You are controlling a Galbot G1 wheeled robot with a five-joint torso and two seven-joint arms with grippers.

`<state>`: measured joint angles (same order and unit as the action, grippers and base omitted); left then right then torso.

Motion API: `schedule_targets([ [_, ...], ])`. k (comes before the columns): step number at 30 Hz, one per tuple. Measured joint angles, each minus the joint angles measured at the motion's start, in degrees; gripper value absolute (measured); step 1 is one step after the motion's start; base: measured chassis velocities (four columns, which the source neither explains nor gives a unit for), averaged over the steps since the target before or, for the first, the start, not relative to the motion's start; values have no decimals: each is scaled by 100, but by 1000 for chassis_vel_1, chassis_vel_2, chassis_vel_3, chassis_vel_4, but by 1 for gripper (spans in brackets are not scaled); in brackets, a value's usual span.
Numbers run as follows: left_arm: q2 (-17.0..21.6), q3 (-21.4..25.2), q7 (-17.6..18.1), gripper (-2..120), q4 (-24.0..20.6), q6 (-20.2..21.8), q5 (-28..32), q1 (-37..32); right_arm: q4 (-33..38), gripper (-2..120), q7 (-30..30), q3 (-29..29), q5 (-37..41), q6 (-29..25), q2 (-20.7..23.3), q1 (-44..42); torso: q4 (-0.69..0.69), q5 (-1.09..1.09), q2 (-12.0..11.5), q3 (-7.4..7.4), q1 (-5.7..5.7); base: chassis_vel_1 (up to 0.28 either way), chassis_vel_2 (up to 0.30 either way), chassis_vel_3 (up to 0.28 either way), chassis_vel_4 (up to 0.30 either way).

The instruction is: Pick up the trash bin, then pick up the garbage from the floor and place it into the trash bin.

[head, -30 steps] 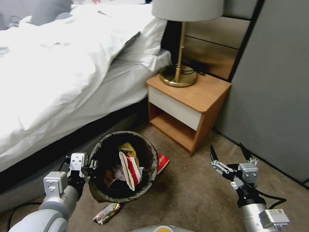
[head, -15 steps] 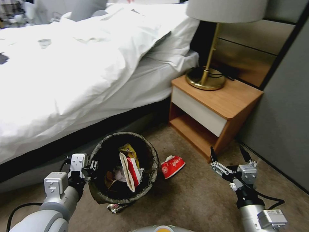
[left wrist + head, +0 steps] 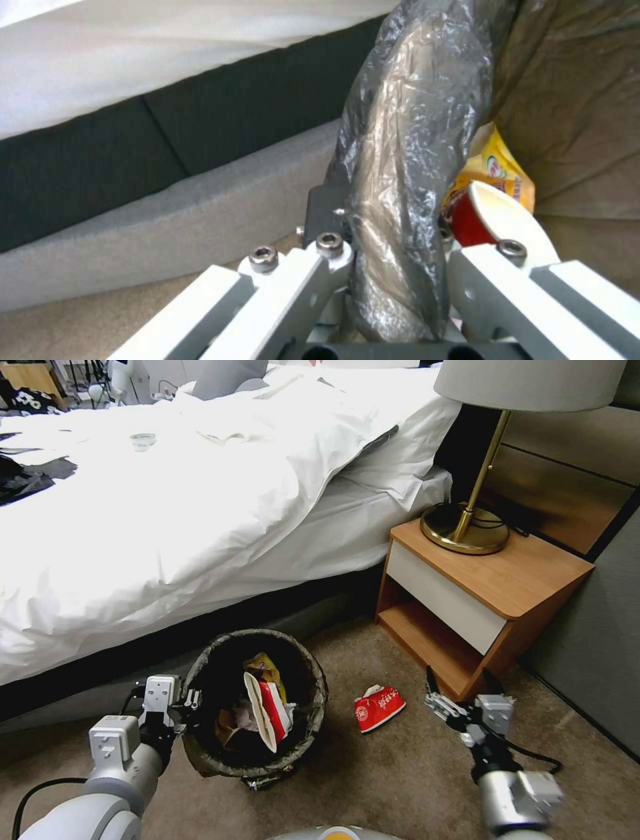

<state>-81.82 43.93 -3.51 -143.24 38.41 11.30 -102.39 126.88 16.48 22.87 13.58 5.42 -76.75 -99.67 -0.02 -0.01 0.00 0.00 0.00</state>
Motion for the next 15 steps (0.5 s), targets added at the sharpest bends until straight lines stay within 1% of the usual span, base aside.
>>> schedule_targets([
  [1,0,0,0,3,0,0,0,0,0,100,0,0,0,0,0,0,0,0,0,0,0,0,0,0,0],
  [5,0,37,41,3,0,32,11,-67,-517,100,502,-397,1045,726,-16,973,3,1,0,0,0,0,0,0,0],
  [6,0,37,41,3,0,32,11,-67,-517,100,502,-397,1045,726,-16,973,3,1,0,0,0,0,0,0,0],
  [9,0,40,67,3,0,54,15,-132,-894,100,638,-549,1620,1152,-26,1431,2,1,0,0,1,0,0,0,0],
  [10,0,40,67,3,0,54,15,-132,-894,100,638,-549,1620,1152,-26,1431,2,1,0,0,1,0,0,0,0],
  [13,2,52,85,3,0,80,8,-215,-1265,100,739,-646,2107,1485,-16,1761,2,1,0,0,0,0,0,0,0],
  [15,5,56,89,3,0,88,8,-231,-1366,100,743,-665,2241,1560,-9,1854,1,0,0,0,0,0,0,0,0],
])
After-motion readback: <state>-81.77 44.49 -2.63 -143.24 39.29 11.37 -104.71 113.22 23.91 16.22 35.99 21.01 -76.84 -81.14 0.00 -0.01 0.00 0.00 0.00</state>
